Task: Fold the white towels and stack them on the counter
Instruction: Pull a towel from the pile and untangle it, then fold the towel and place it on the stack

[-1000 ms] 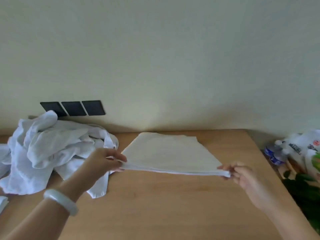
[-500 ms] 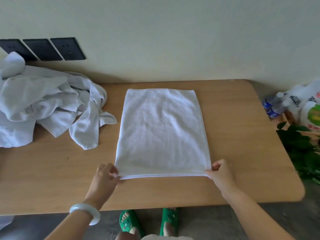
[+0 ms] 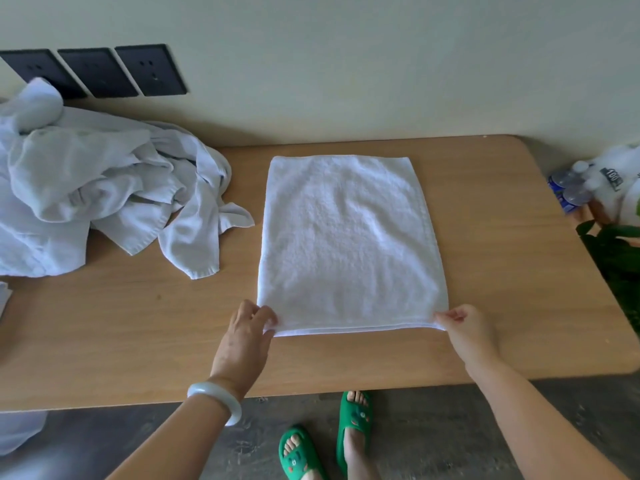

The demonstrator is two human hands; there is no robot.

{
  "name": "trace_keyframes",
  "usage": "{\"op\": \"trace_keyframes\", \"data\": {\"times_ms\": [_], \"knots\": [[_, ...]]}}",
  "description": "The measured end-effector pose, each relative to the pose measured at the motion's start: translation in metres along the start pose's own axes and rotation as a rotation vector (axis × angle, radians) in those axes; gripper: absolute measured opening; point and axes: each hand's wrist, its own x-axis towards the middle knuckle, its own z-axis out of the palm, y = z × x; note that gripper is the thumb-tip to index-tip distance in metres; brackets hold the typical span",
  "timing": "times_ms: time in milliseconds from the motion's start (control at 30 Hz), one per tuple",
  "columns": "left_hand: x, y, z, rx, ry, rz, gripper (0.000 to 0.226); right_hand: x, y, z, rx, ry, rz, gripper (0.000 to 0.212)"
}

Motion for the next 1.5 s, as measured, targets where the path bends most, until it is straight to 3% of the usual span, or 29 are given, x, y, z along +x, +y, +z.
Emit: {"op": "trace_keyframes", "data": {"times_ms": [100,167,233,267,333,400,433,600,700,967,1067,1133,1300,1500], "knots": [[0.006,-0.006,0.000,0.008,0.003,0.051,0.016,0.002,-0.002,-0.001,-0.031,-0.038,0.017,0.021],[0.007,-0.009,0.000,0.066,0.003,0.121,0.022,-0.001,-0.003,0.000,-0.216,0.004,-0.005,0.029],[0.006,-0.008,0.000,0.156,0.015,0.212,0.028,-0.010,-0.007,0.006,-0.526,0.197,-0.296,0.023],[0.007,-0.007,0.001,0.186,0.022,0.246,0.031,-0.016,-0.011,0.012,-0.557,0.225,-0.511,0.018],[0.008,-0.005,0.003,0.191,0.019,0.261,0.032,-0.028,-0.019,0.029,-0.566,0.009,-0.817,0.018],[0.010,-0.006,0.005,0.140,-0.002,0.233,0.029,-0.033,-0.020,0.048,-0.603,-0.180,-0.925,0.020],[0.011,-0.007,0.005,0.097,-0.014,0.212,0.027,-0.030,-0.020,0.054,-0.591,-0.178,-0.953,0.018],[0.020,-0.016,-0.003,-0.092,-0.101,0.157,0.020,-0.009,-0.023,0.057,-0.392,-0.234,-0.863,0.009],[0.022,-0.018,-0.006,-0.127,-0.120,0.146,0.018,-0.005,-0.025,0.056,-0.416,-0.250,-0.894,0.008],[0.018,-0.015,-0.010,-0.224,-0.075,0.069,0.014,-0.016,-0.024,0.060,-0.691,-0.090,-1.141,0.016],[0.018,-0.015,-0.010,-0.279,-0.063,0.036,0.014,-0.017,-0.027,0.061,-0.709,0.014,-1.195,0.023],[0.017,-0.013,-0.013,-0.300,-0.010,0.061,0.016,-0.022,-0.034,0.056,-0.664,0.095,-1.229,0.017],[0.002,-0.022,-0.012,-0.148,0.005,0.255,0.017,-0.036,-0.021,0.052,-0.702,0.049,-1.313,0.018],[-0.010,-0.023,0.000,0.017,-0.053,0.319,0.027,-0.035,-0.002,0.064,-0.729,-0.016,-1.217,0.023]]}}
